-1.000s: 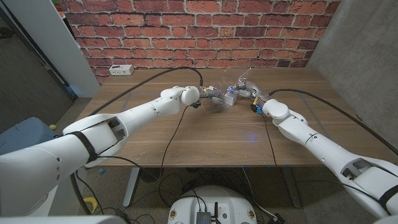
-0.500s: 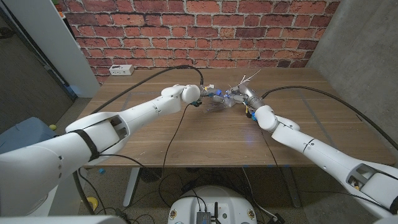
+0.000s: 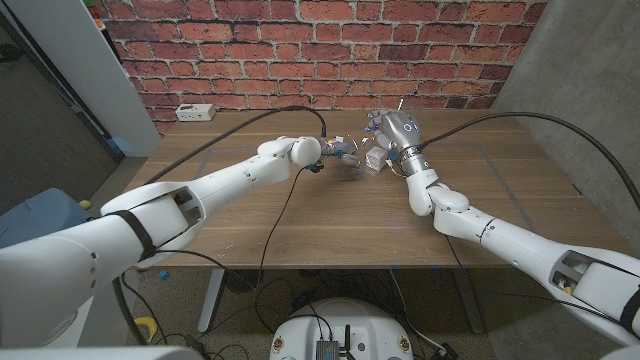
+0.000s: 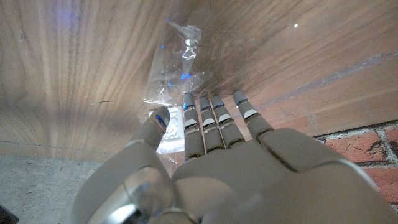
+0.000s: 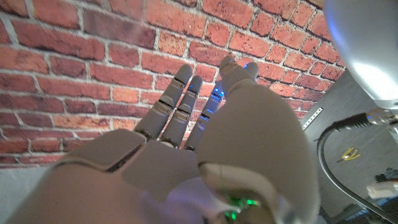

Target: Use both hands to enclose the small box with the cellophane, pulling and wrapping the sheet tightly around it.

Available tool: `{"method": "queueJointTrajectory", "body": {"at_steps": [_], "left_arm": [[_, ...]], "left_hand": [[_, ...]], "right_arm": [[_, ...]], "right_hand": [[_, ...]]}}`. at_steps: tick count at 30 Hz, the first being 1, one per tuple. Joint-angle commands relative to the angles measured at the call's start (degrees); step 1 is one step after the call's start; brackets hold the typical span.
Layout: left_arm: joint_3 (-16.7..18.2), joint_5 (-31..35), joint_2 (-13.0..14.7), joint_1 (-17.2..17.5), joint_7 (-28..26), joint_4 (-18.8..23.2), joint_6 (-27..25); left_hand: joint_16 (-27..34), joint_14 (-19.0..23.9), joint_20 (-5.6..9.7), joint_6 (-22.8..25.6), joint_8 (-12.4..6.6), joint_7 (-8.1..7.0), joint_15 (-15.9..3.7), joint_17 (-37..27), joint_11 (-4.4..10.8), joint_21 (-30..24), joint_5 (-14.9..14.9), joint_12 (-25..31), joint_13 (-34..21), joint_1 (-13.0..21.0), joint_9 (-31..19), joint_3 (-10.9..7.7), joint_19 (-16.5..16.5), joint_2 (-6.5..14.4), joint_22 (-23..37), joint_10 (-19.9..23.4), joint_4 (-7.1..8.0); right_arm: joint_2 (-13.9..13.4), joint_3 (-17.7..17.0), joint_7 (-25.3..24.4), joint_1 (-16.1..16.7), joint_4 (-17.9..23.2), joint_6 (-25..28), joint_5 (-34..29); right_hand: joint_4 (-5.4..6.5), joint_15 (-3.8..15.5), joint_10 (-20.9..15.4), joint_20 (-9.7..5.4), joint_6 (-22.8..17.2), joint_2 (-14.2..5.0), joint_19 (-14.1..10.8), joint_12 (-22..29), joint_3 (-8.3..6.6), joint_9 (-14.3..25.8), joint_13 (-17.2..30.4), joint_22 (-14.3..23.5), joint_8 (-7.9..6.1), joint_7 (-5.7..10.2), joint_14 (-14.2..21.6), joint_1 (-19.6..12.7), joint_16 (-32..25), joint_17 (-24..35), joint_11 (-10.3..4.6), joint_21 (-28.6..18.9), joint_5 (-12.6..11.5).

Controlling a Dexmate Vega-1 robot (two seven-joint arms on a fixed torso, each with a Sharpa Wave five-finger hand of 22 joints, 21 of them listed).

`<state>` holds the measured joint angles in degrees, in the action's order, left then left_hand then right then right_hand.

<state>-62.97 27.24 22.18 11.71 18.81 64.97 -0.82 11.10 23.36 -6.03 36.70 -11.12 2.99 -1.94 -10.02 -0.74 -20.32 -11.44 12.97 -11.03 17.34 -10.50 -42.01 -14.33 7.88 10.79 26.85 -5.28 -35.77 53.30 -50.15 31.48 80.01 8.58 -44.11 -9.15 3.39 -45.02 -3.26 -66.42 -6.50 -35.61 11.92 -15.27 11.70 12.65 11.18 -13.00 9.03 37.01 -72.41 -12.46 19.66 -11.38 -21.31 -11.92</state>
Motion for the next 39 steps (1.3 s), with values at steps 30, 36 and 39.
{"method": "queueJointTrajectory", "body": {"at_steps": [30, 36, 39], "left_arm": [[0.0, 0.25, -0.25, 0.32, 0.63, -0.14, 0.98], [-0.28, 0.06, -0.9, 0.0, 0.67, -1.27, 1.36], [-0.42, 0.02, -1.02, -0.06, 0.77, -1.55, 1.31]], "left_hand": [[-0.22, -0.25, 0.03, -1.26, 0.53, 0.4, 0.49, -0.13, -0.35, 0.22, 0.09, -0.53, -0.23, -2.78, -0.32, 0.42, -0.05, 0.46, 0.3, -0.04, 2.2], [-0.29, -0.3, -0.01, -1.49, 0.59, 0.56, 0.51, -0.08, -0.26, 0.28, 0.06, -0.58, -0.23, -2.96, -0.31, 0.39, 0.04, 0.48, 0.3, -0.09, 2.31], [-0.32, -0.34, -0.04, -1.57, 0.61, 0.49, 0.37, -0.06, -0.26, 0.3, 0.04, -0.62, -0.23, -3.04, -0.3, 0.37, 0.04, 0.49, 0.3, -0.12, 2.36]], "right_arm": [[8.44, -12.53, 1.19, 14.17, 12.92, 12.38, 2.77], [12.2, -15.58, -0.13, 15.93, 14.5, 16.6, 8.42], [14.18, -16.91, -0.01, 16.41, 15.68, 19.86, 11.0]], "right_hand": [[9.94, 7.84, 12.56, 4.43, 23.41, 4.67, 0.54, -0.51, 7.32, -0.69, -0.01, -0.29, 2.39, 0.0, -1.96, 21.22, -0.74, -0.66, 5.7, -0.22, -2.12], [12.27, 5.75, 17.35, 5.91, 31.07, 5.61, 2.54, -1.44, 9.96, -0.43, 0.15, -0.15, 3.15, -3.02, -5.95, 27.67, -0.42, 0.43, 7.22, 0.85, -1.74], [12.8, 4.17, 20.75, 6.89, 35.07, 5.66, 4.0, -1.68, 10.91, -0.3, 0.26, -0.08, 3.03, -4.37, -8.24, 29.98, -0.38, 1.12, 8.94, 1.57, -1.3]]}}
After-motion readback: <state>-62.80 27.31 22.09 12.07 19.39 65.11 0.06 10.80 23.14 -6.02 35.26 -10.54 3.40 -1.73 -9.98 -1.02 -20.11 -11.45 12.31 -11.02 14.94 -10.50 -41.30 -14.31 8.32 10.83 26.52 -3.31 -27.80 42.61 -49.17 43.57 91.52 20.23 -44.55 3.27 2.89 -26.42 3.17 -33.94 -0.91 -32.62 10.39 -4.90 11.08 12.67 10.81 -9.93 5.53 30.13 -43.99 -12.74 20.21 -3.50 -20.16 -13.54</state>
